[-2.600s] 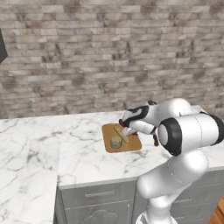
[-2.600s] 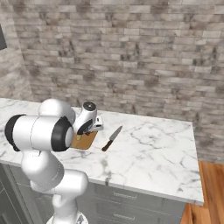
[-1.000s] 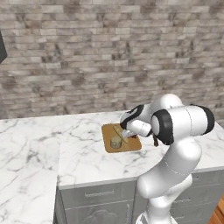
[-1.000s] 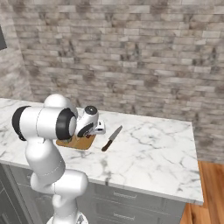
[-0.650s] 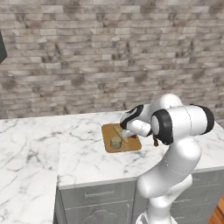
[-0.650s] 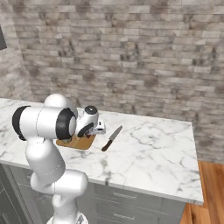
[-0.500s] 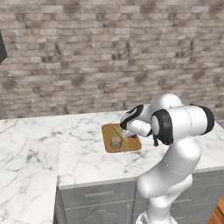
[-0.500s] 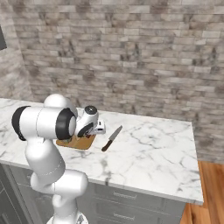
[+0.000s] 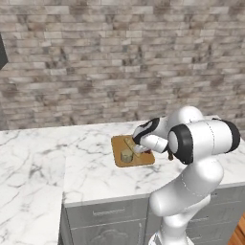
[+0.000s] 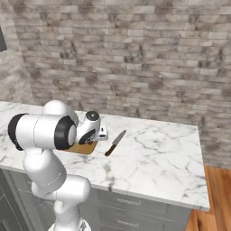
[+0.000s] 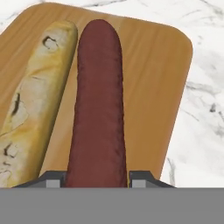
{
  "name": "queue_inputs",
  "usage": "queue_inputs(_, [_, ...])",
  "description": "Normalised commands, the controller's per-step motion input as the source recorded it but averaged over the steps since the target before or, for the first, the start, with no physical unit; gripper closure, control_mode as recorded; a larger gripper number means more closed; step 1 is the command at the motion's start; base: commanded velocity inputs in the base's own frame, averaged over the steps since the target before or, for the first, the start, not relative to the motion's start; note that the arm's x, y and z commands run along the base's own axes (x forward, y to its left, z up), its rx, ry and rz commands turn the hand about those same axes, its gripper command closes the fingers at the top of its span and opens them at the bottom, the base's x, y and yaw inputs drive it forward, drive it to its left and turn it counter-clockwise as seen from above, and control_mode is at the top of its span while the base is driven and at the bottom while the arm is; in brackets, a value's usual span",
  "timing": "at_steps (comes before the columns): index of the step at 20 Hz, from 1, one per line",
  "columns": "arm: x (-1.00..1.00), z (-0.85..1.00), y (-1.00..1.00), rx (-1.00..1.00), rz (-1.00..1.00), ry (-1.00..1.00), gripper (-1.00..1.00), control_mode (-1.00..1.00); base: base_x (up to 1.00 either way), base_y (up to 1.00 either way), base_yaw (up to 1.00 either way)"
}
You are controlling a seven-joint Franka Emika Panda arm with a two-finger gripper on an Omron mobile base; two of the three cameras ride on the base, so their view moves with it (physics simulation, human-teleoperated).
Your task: Retrieve the sausage and cheese from the fridge and place them on the cutting board on the counter.
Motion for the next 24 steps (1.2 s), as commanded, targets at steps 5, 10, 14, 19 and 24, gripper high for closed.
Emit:
queue_inputs(5, [0.01, -0.09, 0.00, 0.00, 0.00, 0.00, -1.00, -1.00, 0.00, 0.00, 0.00])
queue_inputs(10, [0.00, -0.01, 0.00, 0.00, 0.00, 0.00, -1.00, -1.00, 0.00, 0.00, 0.00])
queue_inputs(14, [0.00, 0.00, 0.00, 0.00, 0.00, 0.00, -1.00, -1.00, 0.00, 0.00, 0.00])
queue_inputs(19, [0.00, 0.06, 0.00, 0.00, 0.00, 0.00, -1.00, -1.00, 0.00, 0.00, 0.00])
queue_inputs(24, [0.00, 0.19, 0.00, 0.00, 0.00, 0.00, -1.00, -1.00, 0.00, 0.00, 0.00])
